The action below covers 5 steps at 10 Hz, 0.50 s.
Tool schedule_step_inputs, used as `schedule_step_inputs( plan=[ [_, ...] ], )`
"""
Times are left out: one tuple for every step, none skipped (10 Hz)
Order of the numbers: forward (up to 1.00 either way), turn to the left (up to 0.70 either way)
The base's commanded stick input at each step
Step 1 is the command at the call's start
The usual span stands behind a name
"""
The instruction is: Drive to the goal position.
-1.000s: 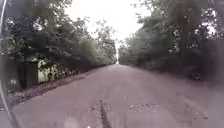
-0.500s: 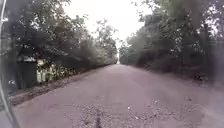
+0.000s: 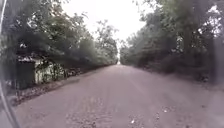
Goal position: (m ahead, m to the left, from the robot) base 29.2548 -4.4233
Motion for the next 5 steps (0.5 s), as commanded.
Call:
schedule_step_inputs(
  plan=[
    [0.70,0.00],
    [0.70,0.00],
    [0.70,0.00],
    [0.70,0.00],
    [0.70,0.00]
  ],
)
